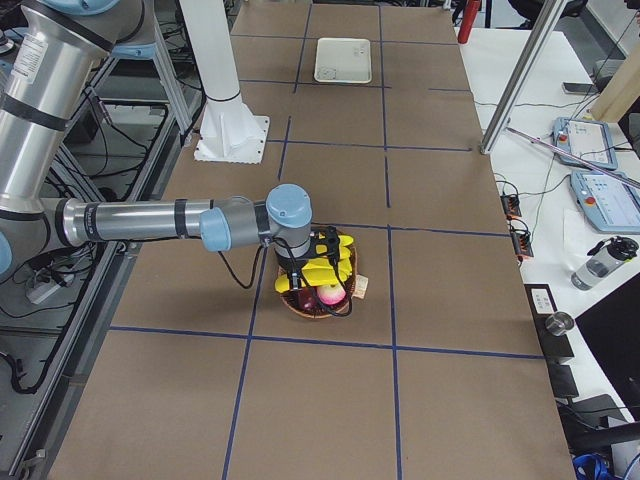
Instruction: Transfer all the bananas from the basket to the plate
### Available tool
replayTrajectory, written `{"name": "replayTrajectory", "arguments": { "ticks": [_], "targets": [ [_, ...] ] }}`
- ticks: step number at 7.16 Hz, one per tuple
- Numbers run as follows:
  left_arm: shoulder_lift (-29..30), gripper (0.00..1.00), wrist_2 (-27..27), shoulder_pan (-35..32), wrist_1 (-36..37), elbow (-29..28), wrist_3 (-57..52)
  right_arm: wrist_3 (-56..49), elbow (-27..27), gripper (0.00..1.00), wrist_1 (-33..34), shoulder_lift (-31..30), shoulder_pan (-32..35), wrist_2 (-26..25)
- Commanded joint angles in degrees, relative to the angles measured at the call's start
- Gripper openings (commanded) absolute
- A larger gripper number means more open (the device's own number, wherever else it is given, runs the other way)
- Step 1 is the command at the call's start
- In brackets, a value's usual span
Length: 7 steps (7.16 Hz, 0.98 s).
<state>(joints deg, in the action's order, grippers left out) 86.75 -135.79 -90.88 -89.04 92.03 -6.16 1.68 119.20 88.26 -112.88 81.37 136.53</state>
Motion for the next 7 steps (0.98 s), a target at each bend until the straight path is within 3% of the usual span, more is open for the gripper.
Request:
{"name": "replayTrajectory", "arguments": {
  "ticks": [1,3,4,6,7],
  "targets": [
    [0.00,1.00,0.00,0.00,0.00,-0.36,0.01,-11.17,4.27,0.00,21.46,11.49,8.97,-0.48],
    [0.26,1.00,0.00,0.09,-0.87,0.42,0.71,-5.59,2.98,0.00,22.04,20.71,4.89,1.62],
    [1.05,1.00,-0.52,0.18,-2.96,0.34,1.32,4.37,2.10,0.00,21.70,27.13,-1.24,3.02],
    [1.58,1.00,-9.98,2.79,-14.51,0.26,14.34,18.45,-0.37,0.00,21.25,37.07,-10.39,2.86],
    [2.89,1.00,-9.84,8.73,-23.03,0.95,27.21,27.67,-0.37,0.01,19.86,41.65,-14.87,2.43]
  ]
}}
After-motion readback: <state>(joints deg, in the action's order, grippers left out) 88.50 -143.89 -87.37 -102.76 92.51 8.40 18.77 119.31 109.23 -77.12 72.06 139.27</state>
